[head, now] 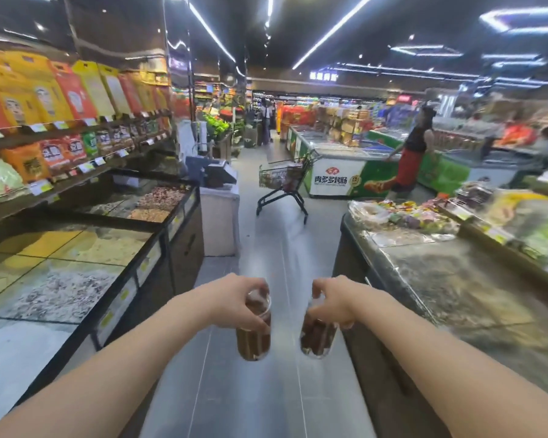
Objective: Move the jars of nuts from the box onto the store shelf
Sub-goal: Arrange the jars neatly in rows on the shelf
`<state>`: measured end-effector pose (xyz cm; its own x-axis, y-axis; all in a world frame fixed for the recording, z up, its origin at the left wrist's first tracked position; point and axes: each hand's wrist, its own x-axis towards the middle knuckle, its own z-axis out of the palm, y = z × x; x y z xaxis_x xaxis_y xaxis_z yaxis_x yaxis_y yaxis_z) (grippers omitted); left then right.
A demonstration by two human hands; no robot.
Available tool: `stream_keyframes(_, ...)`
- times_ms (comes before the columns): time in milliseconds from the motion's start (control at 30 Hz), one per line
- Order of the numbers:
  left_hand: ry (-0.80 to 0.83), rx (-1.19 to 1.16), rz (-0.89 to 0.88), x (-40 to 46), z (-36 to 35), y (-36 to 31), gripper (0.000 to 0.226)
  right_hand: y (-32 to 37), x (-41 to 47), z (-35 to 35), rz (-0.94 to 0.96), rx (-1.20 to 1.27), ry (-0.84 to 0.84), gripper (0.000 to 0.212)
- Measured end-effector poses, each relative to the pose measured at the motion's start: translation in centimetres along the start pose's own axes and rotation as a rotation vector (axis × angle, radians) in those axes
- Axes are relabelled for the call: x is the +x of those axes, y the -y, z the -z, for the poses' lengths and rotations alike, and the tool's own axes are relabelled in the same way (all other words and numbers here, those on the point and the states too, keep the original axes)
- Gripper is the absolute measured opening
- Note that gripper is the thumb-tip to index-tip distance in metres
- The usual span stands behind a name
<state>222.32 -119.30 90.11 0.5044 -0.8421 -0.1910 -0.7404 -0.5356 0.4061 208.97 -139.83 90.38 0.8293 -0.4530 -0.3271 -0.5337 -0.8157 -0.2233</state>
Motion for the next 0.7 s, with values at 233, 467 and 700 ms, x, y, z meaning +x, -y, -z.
stream_keyframes(233, 0.051, 0.103, -0.200, 6.1, -4.1, -16.9, 0.062, -16.5, -6.7, 2.9, -0.158, 0.000, -0.064, 0.054)
stream_keyframes(467, 0.105, 0.115, -0.432, 13.0, -10.6, -33.7, 0.060, -34.1, -15.2, 5.2, -0.339, -0.001, -0.102, 0.062)
stream_keyframes(700, 0.186, 0.186, -0.703, 16.7, -16.1, -49.9, 0.061, -48.0, -25.7, 6.0, -0.605, 0.047, -0.162, 0.049)
